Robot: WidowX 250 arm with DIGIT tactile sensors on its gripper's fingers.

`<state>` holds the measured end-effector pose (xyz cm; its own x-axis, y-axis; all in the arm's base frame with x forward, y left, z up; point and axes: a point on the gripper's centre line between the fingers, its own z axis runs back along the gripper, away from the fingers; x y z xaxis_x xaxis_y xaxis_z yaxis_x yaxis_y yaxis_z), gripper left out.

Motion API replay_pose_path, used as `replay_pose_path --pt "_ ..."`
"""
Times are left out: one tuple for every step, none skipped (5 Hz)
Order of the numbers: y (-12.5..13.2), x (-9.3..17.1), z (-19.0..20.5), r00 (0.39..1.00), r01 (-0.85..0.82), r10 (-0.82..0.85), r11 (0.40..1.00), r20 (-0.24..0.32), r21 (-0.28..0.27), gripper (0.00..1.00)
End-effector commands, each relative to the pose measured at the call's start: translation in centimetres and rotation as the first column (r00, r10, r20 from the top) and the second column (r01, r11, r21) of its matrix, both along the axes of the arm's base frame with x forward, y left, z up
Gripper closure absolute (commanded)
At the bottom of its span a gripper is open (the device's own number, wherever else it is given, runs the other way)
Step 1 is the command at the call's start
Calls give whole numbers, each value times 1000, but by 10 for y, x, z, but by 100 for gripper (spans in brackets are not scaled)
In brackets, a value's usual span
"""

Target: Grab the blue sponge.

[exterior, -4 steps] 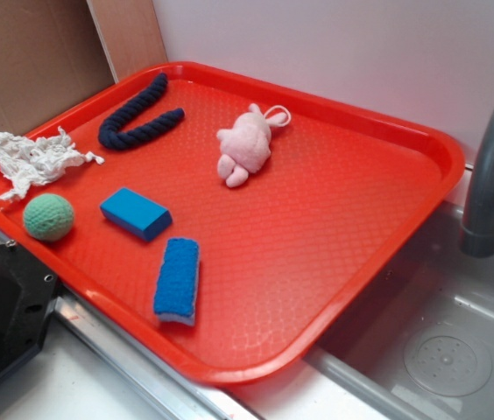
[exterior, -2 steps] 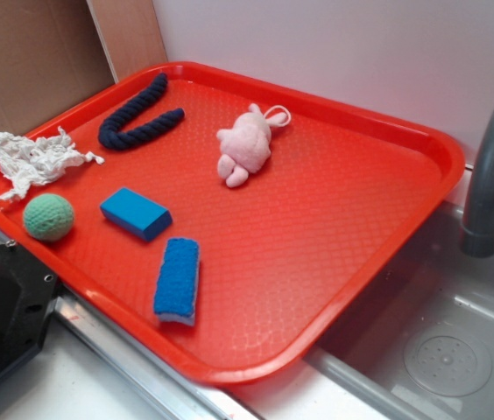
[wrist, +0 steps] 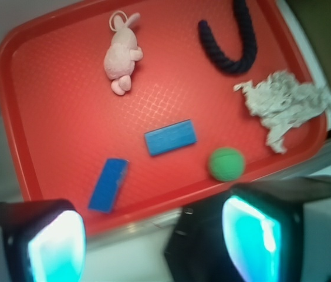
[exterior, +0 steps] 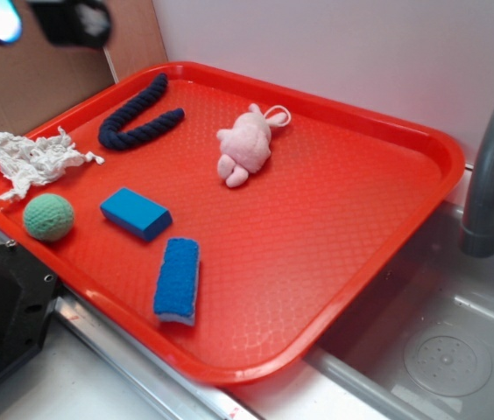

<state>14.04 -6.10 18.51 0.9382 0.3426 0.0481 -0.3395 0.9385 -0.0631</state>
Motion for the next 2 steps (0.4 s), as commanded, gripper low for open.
replay_pose_path --pt "-13 -7 -52 994 -103 102 993 -30 -50 0" --pt "-23 -12 -84 998 -54 52 998 -46 -42 0"
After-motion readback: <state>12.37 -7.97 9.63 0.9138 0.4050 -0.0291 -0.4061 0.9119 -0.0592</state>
